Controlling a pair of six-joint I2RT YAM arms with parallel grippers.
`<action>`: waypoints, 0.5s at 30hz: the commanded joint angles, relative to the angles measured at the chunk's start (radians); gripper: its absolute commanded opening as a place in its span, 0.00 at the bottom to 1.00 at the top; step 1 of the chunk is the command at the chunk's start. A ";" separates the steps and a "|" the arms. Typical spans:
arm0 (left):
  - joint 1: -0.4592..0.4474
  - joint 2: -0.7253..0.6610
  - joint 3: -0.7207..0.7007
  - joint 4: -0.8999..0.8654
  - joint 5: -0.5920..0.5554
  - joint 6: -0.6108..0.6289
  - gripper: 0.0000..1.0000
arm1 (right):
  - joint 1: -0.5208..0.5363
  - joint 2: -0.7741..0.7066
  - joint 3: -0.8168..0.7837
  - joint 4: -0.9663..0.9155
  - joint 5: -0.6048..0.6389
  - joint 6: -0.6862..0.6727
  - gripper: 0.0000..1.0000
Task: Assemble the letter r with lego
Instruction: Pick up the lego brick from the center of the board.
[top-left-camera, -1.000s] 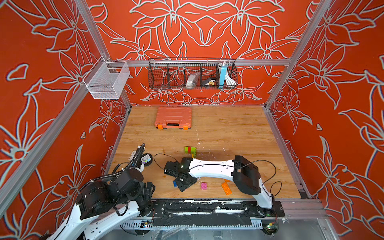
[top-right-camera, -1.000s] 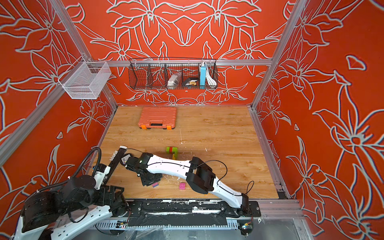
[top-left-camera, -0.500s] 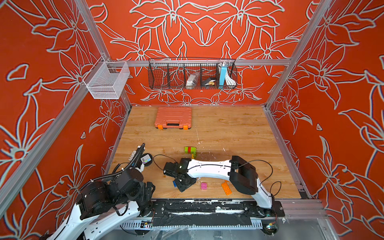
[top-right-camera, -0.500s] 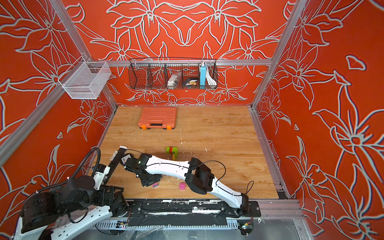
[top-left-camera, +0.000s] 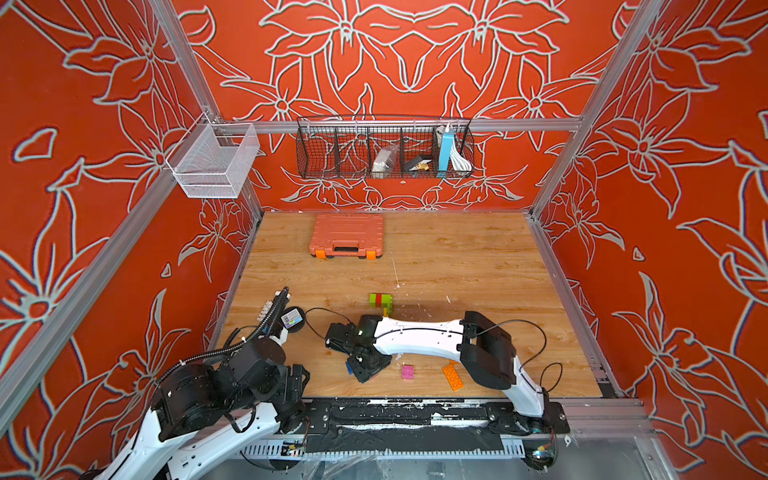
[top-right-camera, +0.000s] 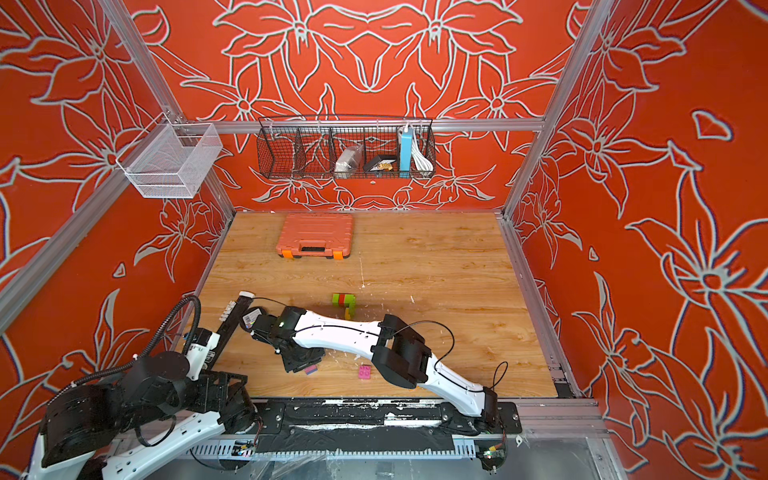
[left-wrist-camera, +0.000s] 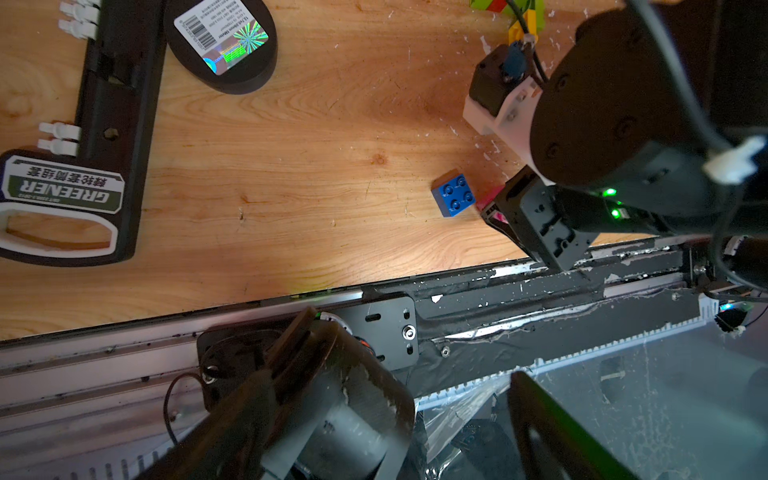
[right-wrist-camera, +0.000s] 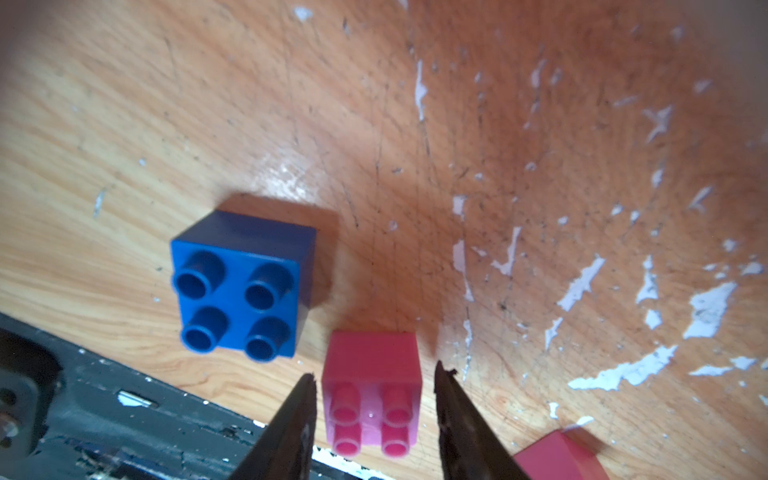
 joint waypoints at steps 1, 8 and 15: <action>-0.005 -0.013 -0.009 -0.052 -0.001 0.005 0.89 | 0.007 0.017 0.021 -0.033 0.017 -0.007 0.47; -0.006 -0.016 -0.009 -0.050 -0.001 0.007 0.89 | 0.007 0.020 0.021 -0.039 0.017 -0.005 0.43; -0.005 -0.021 -0.005 -0.055 0.002 0.010 0.89 | 0.007 0.007 0.016 -0.026 -0.012 -0.002 0.19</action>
